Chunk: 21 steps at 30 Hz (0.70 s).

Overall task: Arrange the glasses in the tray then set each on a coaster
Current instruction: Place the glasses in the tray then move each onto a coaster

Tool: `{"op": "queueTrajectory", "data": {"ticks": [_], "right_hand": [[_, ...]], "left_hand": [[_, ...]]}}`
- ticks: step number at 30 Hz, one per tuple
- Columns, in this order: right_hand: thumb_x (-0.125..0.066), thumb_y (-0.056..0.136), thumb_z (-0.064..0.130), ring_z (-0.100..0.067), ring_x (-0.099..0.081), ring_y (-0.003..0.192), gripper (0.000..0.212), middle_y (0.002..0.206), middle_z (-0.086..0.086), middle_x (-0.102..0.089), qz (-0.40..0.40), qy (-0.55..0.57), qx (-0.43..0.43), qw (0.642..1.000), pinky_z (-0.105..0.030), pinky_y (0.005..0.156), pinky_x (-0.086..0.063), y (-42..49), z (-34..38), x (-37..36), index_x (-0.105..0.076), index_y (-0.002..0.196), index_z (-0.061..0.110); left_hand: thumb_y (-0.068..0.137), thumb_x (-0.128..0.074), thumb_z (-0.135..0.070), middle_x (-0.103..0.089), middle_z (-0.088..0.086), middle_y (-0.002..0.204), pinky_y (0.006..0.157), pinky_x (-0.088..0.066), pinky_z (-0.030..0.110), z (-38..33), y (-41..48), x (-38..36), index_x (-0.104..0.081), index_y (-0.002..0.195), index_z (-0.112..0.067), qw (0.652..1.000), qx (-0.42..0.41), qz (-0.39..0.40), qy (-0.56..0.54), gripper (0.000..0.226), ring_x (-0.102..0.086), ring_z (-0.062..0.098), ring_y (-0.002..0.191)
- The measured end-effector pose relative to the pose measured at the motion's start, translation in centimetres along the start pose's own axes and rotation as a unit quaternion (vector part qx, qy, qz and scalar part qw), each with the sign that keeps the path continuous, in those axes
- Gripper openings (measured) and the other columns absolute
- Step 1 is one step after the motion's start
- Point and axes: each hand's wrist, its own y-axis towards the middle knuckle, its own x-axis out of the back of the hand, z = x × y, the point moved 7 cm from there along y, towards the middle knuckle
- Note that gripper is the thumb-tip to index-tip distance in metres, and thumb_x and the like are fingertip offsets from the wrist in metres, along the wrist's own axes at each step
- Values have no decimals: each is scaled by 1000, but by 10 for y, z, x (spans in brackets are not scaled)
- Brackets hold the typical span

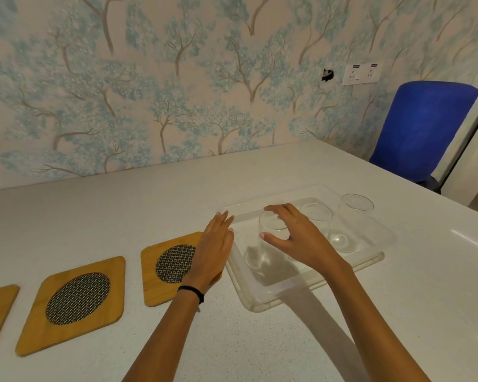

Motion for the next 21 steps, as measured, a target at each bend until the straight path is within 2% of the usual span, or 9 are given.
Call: {"op": "queueTrajectory", "data": {"ticks": [6,14,21], "right_hand": [[-64,79,46,-6,-50,104,51,129,4,-51,-4,32,-5,999,-22,87,-45,2,0,3,-47,125,31],[-68,76,45,-6,-52,99,48,117,7,-52,-15,47,-14,999,-27,87,-49,5,4,10,-50,120,33],[-69,76,44,-9,-53,98,47,118,3,-55,-49,53,-17,997,-29,85,-48,10,19,25,-52,118,32]], "left_hand": [[100,-29,-28,-21,-3,156,112,-7,22,-2,-2,1,-32,140,-22,1000,3,6,3,41,-8,8,144],[98,-32,-38,-24,-1,155,116,-11,32,-5,-7,8,-30,141,-27,999,0,21,31,45,-13,12,144],[97,-35,-41,-27,-2,154,115,-14,33,7,-18,43,-30,141,-31,999,4,-2,33,45,-18,13,143]]}}
